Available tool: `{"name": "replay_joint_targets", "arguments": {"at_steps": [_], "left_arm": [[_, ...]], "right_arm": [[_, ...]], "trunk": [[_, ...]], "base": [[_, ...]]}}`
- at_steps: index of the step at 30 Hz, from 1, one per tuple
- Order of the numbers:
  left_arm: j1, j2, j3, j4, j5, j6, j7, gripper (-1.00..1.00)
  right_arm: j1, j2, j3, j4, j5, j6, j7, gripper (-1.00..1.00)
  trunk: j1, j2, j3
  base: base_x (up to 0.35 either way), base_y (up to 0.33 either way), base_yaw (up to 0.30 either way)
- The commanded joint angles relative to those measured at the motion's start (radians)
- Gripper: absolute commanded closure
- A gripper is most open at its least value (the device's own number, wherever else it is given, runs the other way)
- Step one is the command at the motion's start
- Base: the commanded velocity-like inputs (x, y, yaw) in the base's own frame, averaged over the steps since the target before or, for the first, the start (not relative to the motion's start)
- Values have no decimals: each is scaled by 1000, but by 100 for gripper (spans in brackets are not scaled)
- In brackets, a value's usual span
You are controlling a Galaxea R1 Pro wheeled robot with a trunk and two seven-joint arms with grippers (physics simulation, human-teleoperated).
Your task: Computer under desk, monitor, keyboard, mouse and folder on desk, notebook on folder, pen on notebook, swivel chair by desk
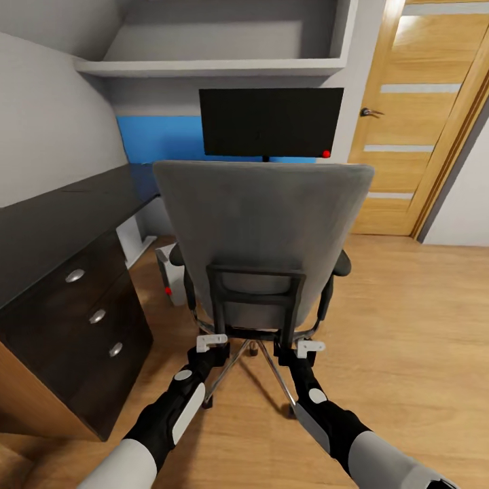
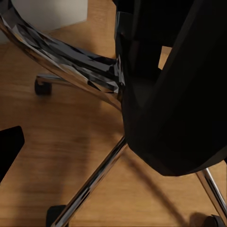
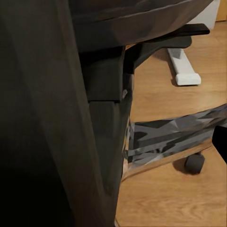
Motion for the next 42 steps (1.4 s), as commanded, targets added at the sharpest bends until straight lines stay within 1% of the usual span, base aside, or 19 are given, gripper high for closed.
{"name": "replay_joint_targets", "arguments": {"at_steps": [1,16,37,42], "left_arm": [[0,2,51,-2,1,6,60,-100],[0,3,53,-2,0,6,60,-100],[0,2,50,-2,2,6,60,-100],[0,1,50,-2,2,7,60,-100]], "right_arm": [[-2,-2,-2,1,-22,-11,-14,-100],[-2,-3,-2,2,-23,-10,-14,-100],[-2,6,3,22,-20,-8,-19,-100],[-2,5,14,22,-22,-8,-20,-100]], "trunk": [[0,0,-1],[0,0,-1],[0,0,-1],[0,0,-1]], "base": [[328,0,0],[328,0,0],[327,0,0],[115,0,0]]}}
